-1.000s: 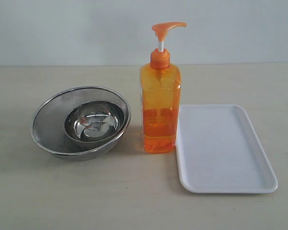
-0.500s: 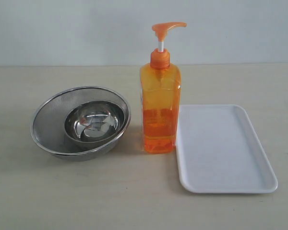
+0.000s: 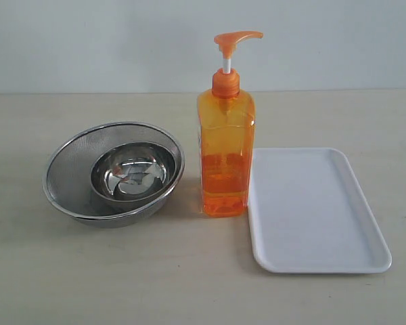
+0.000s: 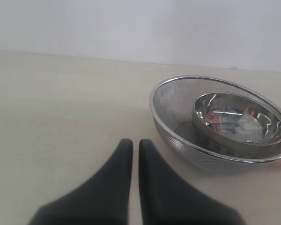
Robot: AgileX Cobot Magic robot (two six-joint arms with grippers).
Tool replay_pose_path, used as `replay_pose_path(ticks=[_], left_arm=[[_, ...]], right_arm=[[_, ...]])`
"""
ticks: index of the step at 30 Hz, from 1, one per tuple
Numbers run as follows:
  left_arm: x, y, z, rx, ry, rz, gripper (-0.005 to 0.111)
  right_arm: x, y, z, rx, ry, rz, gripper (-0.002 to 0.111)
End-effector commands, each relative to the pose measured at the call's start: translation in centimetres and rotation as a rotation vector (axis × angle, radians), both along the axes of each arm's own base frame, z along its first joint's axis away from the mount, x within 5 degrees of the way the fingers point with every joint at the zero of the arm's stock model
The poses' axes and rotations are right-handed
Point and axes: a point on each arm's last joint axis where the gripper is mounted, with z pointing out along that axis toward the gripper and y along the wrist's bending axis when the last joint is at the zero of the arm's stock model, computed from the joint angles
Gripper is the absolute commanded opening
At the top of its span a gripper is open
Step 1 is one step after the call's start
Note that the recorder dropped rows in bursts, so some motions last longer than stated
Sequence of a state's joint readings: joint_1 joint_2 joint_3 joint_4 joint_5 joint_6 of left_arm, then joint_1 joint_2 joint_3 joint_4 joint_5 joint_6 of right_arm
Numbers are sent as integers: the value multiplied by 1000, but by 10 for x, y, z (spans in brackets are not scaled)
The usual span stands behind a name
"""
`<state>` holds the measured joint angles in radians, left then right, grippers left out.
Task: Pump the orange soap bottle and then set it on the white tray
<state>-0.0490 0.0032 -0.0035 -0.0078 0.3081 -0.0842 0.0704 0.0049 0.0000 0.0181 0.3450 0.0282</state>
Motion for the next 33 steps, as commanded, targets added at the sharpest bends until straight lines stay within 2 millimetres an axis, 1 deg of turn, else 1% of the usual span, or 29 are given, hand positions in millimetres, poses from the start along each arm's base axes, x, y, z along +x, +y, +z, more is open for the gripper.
replay_pose_path(ticks=[1, 4, 6, 9, 12, 13, 17, 20, 24, 27, 30, 32, 33], left_arm=[[0, 0, -1, -8, 0, 2, 5], [0, 0, -1, -8, 0, 2, 5], [0, 0, -1, -8, 0, 2, 5], [0, 0, -1, -8, 0, 2, 5], [0, 0, -1, -8, 0, 2, 5], [0, 0, -1, -8, 0, 2, 5], [0, 0, -1, -8, 0, 2, 5], [0, 0, -1, -8, 0, 2, 5], [0, 0, -1, -8, 0, 2, 5], [0, 0, -1, -8, 0, 2, 5], [0, 0, -1, -8, 0, 2, 5], [0, 0, -1, -8, 0, 2, 5], [0, 0, -1, -8, 0, 2, 5]], right_arm=[[0, 0, 1, -27, -14, 3, 0], [0, 0, 2, 0, -9, 3, 0], [-3, 1, 16, 15, -27, 6, 0], [-8, 1, 47, 28, -109, 8, 0], [-19, 1, 88, 69, -235, 13, 0], [-23, 0, 99, 78, -268, 16, 0], [-47, 1, 148, 136, -428, 38, 0], [-64, 1, 175, 189, -515, 63, 0], [-80, 0, 196, 216, -606, 77, 0], [-87, -1, 206, 230, -672, 77, 0], [-91, 0, 212, 312, -708, 97, 0], [-96, -1, 220, 385, -780, 113, 0], [-94, -2, 227, 429, -811, 120, 0]])
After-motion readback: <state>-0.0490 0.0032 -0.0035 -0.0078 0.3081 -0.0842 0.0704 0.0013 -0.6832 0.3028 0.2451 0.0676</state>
